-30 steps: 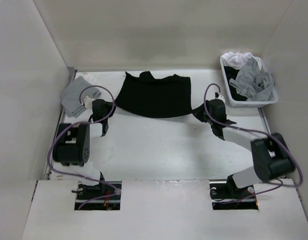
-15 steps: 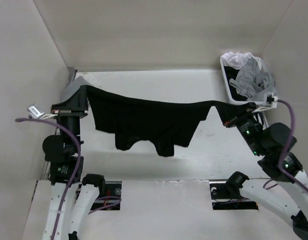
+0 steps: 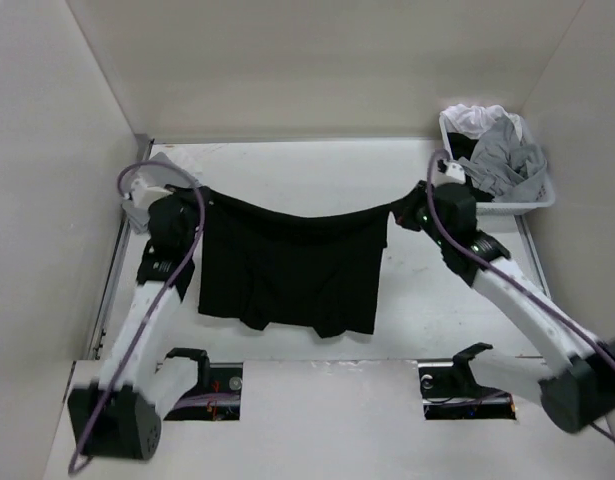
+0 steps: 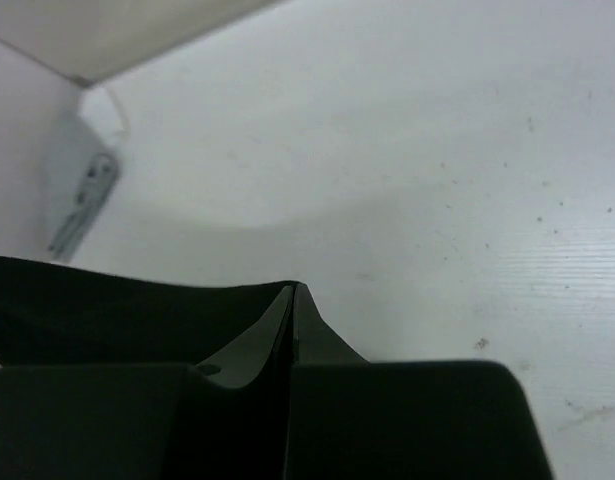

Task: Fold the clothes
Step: Fold the tank top

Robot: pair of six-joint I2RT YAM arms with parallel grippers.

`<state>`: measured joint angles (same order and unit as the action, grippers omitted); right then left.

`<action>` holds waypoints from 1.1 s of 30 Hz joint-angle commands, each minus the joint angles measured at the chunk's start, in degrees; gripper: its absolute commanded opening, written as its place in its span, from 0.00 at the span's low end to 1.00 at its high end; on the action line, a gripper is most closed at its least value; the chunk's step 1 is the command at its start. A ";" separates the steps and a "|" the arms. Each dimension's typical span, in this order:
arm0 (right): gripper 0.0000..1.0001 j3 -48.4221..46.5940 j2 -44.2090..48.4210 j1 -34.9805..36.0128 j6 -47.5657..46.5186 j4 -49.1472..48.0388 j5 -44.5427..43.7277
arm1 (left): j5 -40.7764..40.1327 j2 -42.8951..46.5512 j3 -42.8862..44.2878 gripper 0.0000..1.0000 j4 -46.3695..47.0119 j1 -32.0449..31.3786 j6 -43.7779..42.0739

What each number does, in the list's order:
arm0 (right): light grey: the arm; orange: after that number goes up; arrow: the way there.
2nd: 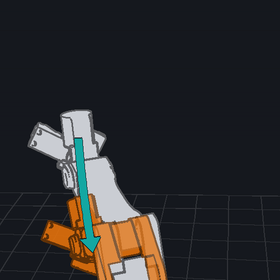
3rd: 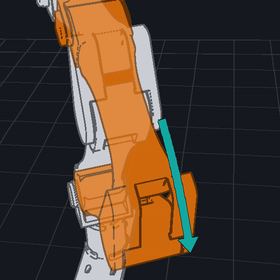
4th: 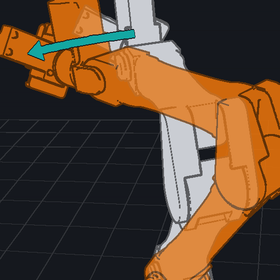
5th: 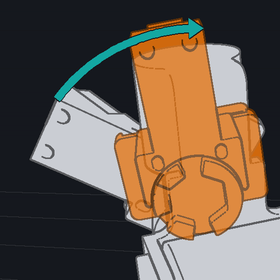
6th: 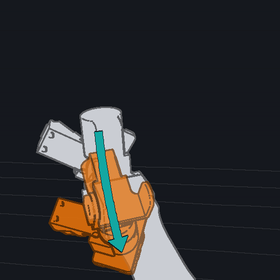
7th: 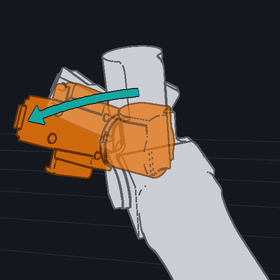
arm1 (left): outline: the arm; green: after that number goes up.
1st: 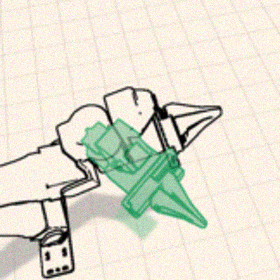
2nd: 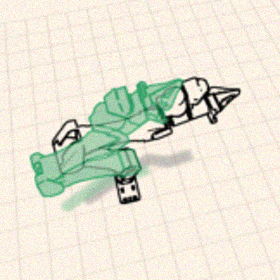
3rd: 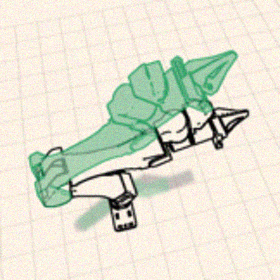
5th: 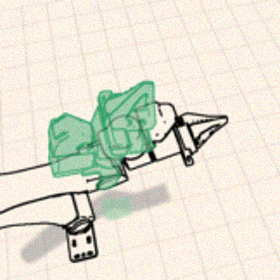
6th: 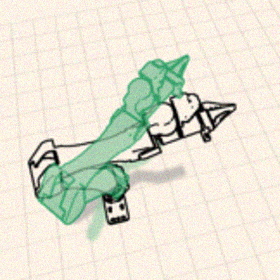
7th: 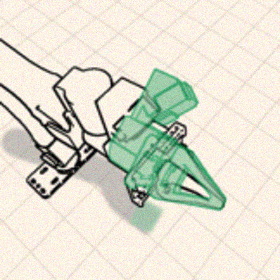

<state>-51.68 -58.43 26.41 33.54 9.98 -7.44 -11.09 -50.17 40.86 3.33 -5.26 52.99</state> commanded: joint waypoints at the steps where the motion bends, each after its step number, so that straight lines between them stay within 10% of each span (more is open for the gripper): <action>1: 0.01 -2.09 -13.15 -5.88 3.02 -12.25 11.56 | 0.98 -16.72 2.97 0.00 9.91 0.56 0.10; 7: 0.01 -21.50 -37.86 -12.74 3.73 -11.31 15.61 | 3.52 -46.99 24.31 0.00 9.87 2.04 0.27; 12: 0.01 -28.30 -42.64 -14.59 3.55 -7.78 16.67 | 5.73 -54.42 34.72 0.00 5.28 3.72 -0.43; 33: 0.01 19.23 -8.38 -7.48 6.10 -19.21 10.00 | 6.17 -17.42 -12.02 0.00 20.84 3.89 5.28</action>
<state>-35.94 -70.06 17.08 38.85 -5.69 5.13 -4.89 -71.55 31.22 20.58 -2.09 58.70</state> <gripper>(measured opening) 0.010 0.039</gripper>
